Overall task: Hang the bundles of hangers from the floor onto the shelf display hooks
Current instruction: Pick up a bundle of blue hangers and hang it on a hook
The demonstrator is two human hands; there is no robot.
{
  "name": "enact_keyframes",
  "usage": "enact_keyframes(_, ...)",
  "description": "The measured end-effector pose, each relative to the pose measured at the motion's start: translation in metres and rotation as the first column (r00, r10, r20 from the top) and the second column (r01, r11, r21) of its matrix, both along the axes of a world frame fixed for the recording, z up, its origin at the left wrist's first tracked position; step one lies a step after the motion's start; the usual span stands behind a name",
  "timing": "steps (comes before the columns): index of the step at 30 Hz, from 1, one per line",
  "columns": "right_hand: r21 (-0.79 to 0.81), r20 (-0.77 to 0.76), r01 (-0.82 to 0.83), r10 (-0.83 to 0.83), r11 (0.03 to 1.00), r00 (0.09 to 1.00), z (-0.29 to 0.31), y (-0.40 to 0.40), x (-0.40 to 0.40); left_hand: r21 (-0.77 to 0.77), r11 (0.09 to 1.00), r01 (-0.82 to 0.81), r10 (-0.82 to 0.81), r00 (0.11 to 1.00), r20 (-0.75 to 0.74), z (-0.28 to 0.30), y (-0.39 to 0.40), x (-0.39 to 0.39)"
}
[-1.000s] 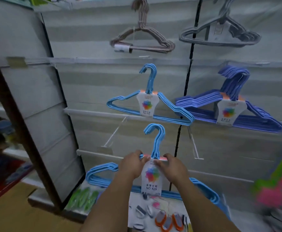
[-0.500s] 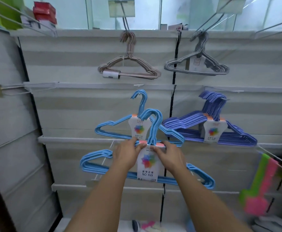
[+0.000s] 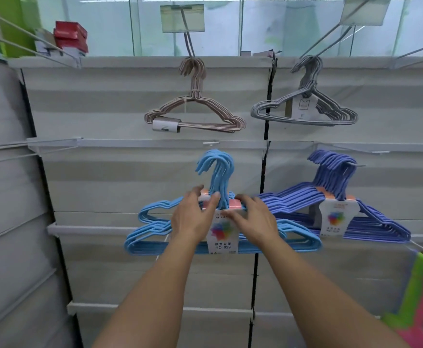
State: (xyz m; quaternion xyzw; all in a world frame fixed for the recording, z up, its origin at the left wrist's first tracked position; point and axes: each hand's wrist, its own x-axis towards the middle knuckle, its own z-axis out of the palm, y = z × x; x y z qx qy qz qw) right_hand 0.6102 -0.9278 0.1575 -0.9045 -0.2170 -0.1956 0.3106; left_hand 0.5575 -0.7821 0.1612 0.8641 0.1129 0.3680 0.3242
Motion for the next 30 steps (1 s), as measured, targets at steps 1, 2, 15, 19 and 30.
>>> enact_keyframes(1,-0.017,0.006,-0.003,0.003,1.000,1.000,-0.001,0.003,0.002,-0.081,0.996,0.032,-0.029,0.999,0.046,0.007,-0.002,0.004)
enact_keyframes(2,-0.028,0.012,-0.003,0.003,1.000,1.000,-0.002,0.007,0.003,-0.187,0.980,0.063,-0.045,0.994,0.098,0.016,-0.003,0.008)
enact_keyframes(15,-0.016,-0.035,0.043,-0.043,0.999,0.998,0.004,0.026,0.021,-0.641,0.623,0.448,-0.296,0.894,0.337,0.061,0.010,0.045)
enact_keyframes(19,-0.025,-0.063,0.045,-0.046,0.999,0.997,0.005,0.028,0.025,-0.595,0.694,0.406,-0.278,0.913,0.299,0.067,0.013,0.057)
enact_keyframes(30,-0.073,-0.095,0.060,-0.067,0.996,0.993,0.002,0.037,0.045,-0.577,0.760,0.298,-0.193,0.952,0.238,0.063,0.015,0.090)
